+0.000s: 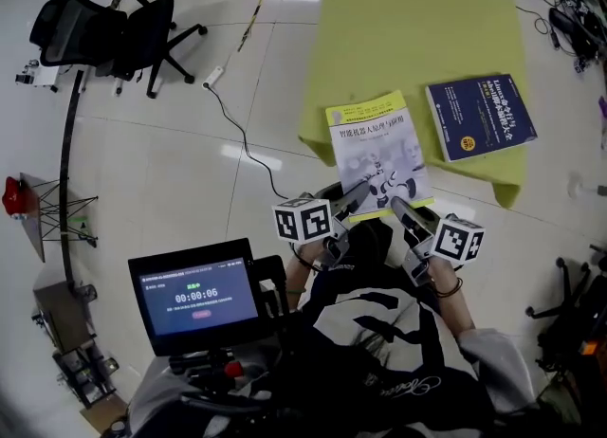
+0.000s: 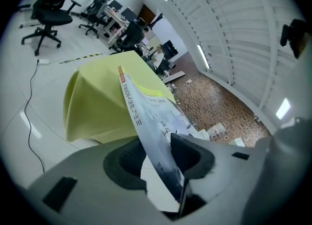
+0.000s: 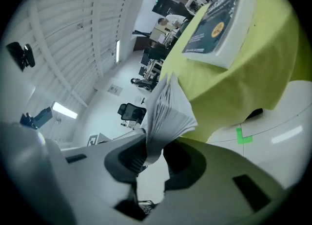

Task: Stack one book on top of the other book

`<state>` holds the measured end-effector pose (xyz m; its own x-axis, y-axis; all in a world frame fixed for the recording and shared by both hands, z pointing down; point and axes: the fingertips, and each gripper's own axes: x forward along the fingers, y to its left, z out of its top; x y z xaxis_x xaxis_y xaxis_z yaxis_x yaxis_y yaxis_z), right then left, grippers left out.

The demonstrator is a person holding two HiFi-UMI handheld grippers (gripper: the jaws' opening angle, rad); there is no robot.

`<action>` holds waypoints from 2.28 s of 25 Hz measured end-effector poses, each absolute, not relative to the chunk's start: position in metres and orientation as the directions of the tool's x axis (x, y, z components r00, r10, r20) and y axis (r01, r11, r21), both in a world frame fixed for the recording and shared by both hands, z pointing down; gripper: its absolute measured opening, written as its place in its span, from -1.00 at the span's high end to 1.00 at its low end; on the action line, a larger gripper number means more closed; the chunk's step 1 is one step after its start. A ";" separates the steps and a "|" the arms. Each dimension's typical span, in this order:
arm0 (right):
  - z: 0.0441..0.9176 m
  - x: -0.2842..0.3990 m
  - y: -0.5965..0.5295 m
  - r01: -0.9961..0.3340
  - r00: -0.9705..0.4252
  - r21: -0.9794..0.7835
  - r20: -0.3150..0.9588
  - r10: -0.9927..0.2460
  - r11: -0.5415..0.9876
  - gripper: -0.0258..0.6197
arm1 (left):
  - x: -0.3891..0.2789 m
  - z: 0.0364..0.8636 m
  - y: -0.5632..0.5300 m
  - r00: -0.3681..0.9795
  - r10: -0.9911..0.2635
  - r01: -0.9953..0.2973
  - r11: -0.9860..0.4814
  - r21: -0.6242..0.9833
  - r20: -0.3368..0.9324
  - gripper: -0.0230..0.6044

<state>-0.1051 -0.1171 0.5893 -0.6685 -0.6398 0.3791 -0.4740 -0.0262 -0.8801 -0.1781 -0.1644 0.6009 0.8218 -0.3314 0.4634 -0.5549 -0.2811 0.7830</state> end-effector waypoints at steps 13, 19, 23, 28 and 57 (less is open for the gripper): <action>0.511 -0.074 -0.099 -0.547 -0.590 -0.831 0.295 -0.751 0.104 0.62 | -0.139 0.510 -0.155 0.866 -0.295 -0.500 -0.544 0.674 0.404 0.41; 0.504 0.004 -0.101 -0.597 -0.485 -0.800 0.301 -0.821 0.059 0.60 | -0.054 0.503 -0.164 0.897 -0.217 -0.433 -0.607 0.666 0.386 0.41; 0.505 0.075 -0.100 -0.611 -0.443 -0.791 0.306 -0.843 0.034 0.60 | 0.018 0.504 -0.166 0.908 -0.178 -0.401 -0.628 0.666 0.379 0.41; 0.510 0.141 -0.111 -0.621 -0.441 -0.784 0.337 -0.832 0.011 0.60 | 0.084 0.515 -0.175 0.907 -0.165 -0.406 -0.583 0.704 0.386 0.41; 0.595 0.207 -0.132 -0.417 -0.650 -0.903 0.375 -0.661 -0.101 0.66 | 0.138 0.592 -0.184 0.748 -0.203 -0.661 -0.311 0.682 0.632 0.41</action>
<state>0.2070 -0.1318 0.5950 -0.6501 -0.6610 0.3746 -0.4172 -0.1015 -0.9031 0.1381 -0.1842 0.5925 0.7477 -0.2029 0.6323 -0.6614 -0.3111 0.6824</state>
